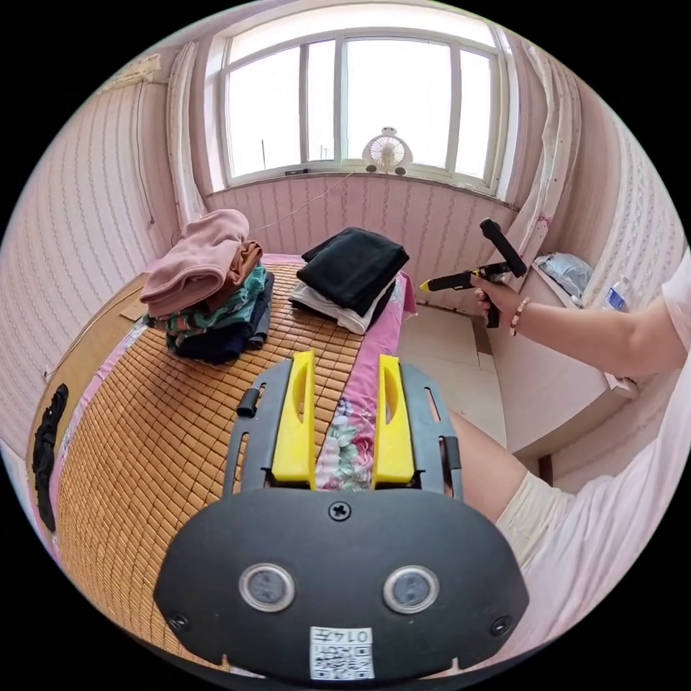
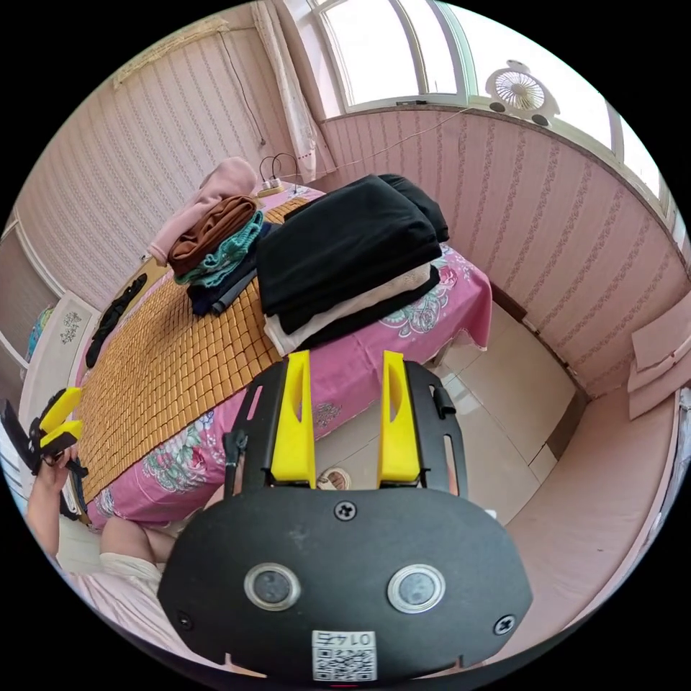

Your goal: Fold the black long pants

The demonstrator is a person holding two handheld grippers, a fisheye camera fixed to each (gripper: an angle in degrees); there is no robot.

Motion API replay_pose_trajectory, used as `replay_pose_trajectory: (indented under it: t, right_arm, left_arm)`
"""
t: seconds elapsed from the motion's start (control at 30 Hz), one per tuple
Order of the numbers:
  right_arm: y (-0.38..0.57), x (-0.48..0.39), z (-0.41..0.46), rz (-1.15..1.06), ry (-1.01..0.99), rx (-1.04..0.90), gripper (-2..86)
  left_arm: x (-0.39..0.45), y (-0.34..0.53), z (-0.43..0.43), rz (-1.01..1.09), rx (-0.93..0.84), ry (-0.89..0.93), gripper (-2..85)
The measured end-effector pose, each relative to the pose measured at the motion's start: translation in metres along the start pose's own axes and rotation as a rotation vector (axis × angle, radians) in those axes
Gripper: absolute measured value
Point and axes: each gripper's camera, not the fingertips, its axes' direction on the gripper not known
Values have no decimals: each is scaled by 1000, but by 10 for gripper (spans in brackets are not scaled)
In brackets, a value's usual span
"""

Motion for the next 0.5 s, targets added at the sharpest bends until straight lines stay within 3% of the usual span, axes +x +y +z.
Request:
replay_pose_trajectory:
  t: [0.13, 0.23, 0.3, 0.43, 0.5]
  right_arm:
    - [-63, 20, 16, 15, -4, -14, 142]
    - [-95, 33, 12, 31, 23, 61, 142]
    - [-110, 44, 10, 51, 54, 97, 142]
    - [-135, 74, 22, 72, 79, 61, 139]
    - [-141, 81, 30, 60, 58, 34, 134]
  left_arm:
    - [26, -52, 127, 207, -97, -2, 100]
    - [25, -95, 228, 231, -159, 22, 127]
    - [13, -123, 280, 167, -170, 28, 132]
    - [-36, -169, 383, -149, -214, 135, 132]
    - [-41, -175, 416, -183, -238, 123, 131]
